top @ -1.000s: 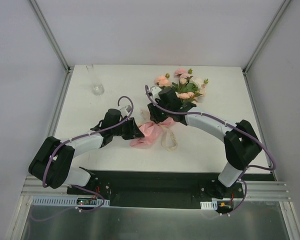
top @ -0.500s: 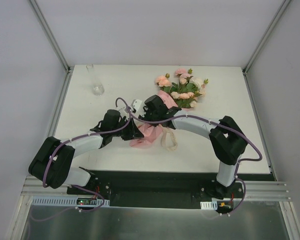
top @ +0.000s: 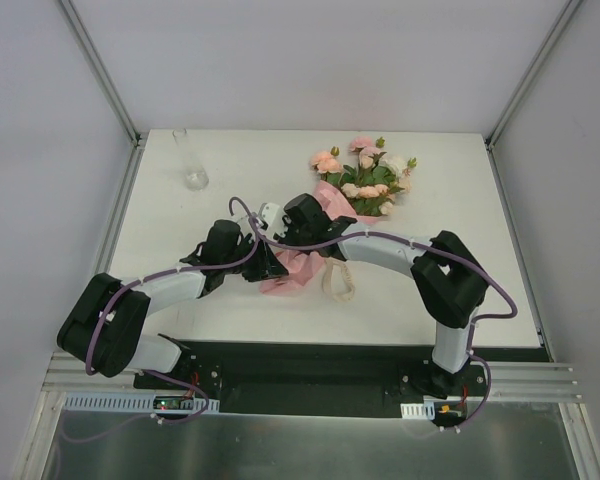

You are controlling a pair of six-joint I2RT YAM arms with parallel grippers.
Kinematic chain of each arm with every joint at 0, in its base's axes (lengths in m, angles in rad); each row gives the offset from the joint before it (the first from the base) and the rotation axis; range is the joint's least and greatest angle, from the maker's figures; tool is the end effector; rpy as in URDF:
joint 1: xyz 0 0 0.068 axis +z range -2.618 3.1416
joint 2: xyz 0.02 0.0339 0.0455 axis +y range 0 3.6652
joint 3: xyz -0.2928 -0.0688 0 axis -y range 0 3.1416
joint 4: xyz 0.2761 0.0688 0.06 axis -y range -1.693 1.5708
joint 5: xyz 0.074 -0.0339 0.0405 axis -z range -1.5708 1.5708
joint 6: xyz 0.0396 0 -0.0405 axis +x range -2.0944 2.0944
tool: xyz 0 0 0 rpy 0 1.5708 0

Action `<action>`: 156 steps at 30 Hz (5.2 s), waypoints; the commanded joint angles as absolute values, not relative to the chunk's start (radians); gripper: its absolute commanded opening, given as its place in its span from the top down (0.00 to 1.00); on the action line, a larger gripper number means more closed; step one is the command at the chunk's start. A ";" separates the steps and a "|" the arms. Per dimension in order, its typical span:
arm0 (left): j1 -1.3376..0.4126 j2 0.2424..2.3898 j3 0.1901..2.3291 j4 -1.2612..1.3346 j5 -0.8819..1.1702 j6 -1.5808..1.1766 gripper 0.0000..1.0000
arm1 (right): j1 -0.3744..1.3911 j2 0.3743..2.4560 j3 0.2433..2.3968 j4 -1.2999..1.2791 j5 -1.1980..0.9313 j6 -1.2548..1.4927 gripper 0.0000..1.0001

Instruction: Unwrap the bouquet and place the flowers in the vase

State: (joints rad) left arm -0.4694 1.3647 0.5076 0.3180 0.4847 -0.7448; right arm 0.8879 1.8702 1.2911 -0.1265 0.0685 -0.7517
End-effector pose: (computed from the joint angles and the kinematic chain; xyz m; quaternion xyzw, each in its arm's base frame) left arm 0.2412 -0.1430 0.1747 0.0013 0.8527 -0.4446 0.2742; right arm 0.2903 0.3526 0.2188 -0.6535 0.6296 -0.0025 0.4201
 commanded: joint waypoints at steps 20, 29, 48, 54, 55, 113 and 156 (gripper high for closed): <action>-0.469 1.373 0.540 0.396 0.471 -0.758 0.49 | 0.832 1.660 1.161 0.037 -0.076 -0.390 0.99; -0.466 1.488 0.505 0.443 0.425 -0.792 0.64 | 0.684 1.543 1.088 0.216 -0.342 -0.031 1.00; -0.459 1.526 0.463 0.449 0.385 -0.778 0.67 | 0.546 1.119 1.204 0.275 -0.488 0.305 1.00; -0.457 1.528 0.463 0.454 0.387 -0.772 0.67 | 0.545 1.019 1.239 0.236 -0.448 0.273 1.00; -0.457 1.529 0.465 0.454 0.390 -0.772 0.67 | 0.545 1.009 1.242 0.229 -0.449 0.267 1.00; -0.410 1.540 1.005 -0.449 -0.121 -0.179 0.27 | 0.718 0.784 0.741 -0.371 -0.114 0.014 1.00; -0.373 1.637 1.124 -0.414 -0.311 -0.330 1.00 | 0.709 0.853 0.652 -0.233 -0.242 0.081 1.00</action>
State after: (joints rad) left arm -0.3782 1.7882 1.1294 -0.3870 -0.1909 -0.2665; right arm 0.7120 0.8356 0.6559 -0.2775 -0.2081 0.0689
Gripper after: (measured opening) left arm 0.002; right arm 0.008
